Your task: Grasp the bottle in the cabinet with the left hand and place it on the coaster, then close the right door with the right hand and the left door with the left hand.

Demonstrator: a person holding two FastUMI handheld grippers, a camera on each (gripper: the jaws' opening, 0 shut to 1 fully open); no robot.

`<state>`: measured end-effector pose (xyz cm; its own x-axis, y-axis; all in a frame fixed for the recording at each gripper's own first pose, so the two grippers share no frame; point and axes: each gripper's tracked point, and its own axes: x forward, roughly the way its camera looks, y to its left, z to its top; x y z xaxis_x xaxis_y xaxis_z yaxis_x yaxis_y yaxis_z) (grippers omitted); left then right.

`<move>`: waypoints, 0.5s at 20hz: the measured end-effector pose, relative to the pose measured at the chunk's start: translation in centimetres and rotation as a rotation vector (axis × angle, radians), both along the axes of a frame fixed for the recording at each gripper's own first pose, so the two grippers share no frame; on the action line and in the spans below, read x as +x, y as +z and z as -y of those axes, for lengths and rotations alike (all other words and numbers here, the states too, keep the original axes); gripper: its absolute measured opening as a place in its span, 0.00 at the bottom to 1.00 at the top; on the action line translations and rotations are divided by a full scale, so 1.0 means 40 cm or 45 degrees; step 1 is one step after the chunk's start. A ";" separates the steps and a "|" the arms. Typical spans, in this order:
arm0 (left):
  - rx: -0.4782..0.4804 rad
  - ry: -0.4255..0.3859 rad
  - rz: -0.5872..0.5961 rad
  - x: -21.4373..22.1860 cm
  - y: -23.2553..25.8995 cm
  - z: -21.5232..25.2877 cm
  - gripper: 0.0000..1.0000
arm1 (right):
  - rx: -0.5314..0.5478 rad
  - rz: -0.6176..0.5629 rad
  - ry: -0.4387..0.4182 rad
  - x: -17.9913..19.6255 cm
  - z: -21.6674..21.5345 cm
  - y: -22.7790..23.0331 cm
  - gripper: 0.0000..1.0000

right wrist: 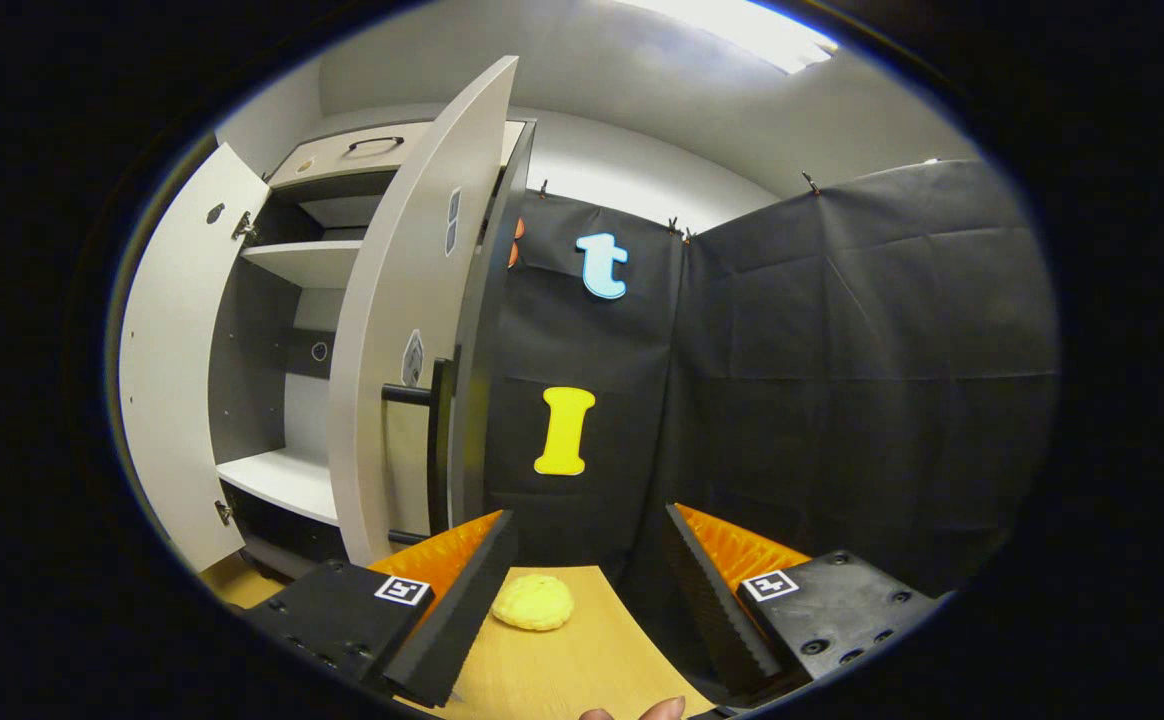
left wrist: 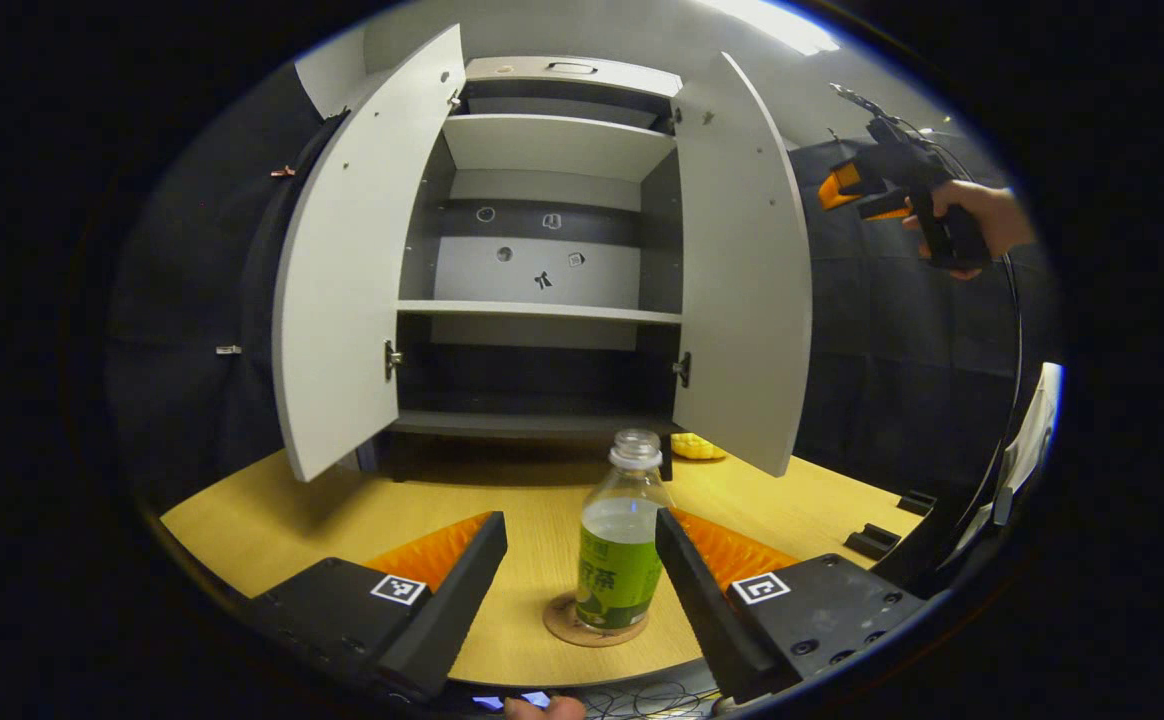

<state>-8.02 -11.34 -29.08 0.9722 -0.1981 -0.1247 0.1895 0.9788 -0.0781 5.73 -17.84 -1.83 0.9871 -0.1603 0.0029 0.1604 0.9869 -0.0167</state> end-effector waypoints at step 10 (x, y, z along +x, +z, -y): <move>0.014 0.247 0.119 0.010 0.308 -0.257 0.95 | 0.125 -0.034 0.090 0.068 -0.015 -0.011 0.97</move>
